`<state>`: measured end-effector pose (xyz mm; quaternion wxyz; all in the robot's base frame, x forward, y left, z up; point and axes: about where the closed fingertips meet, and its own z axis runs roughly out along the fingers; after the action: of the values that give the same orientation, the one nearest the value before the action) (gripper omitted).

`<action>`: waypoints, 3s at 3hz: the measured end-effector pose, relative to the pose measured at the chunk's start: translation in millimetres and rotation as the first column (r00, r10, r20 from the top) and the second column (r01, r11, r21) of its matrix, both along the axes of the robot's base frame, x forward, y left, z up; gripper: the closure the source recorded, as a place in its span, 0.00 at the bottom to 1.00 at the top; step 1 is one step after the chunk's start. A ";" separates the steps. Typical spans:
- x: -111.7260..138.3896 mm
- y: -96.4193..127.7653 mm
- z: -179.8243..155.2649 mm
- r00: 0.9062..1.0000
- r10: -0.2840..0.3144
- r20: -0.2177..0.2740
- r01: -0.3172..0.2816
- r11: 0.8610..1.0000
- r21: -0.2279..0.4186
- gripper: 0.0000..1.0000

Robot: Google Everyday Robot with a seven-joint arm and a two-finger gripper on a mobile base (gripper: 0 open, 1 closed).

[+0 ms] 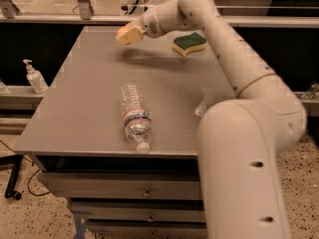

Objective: Move orange near water bottle

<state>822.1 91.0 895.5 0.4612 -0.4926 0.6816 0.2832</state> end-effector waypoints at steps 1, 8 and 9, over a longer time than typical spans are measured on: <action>-41.3 -56.3 16.4 1.000 -0.020 0.011 0.020 1.000 -0.011 1.00; -298.0 -111.9 -17.6 0.920 0.391 -0.022 -0.391 0.920 -0.027 1.00; -310.0 -102.1 -29.8 0.894 0.448 -0.033 -0.449 0.889 -0.095 1.00</action>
Offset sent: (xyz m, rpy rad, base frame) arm -0.1701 -0.1857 -0.0103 -0.0789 0.0158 -0.0391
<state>512.0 -11.2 865.7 0.3549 -0.6575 0.5651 0.3499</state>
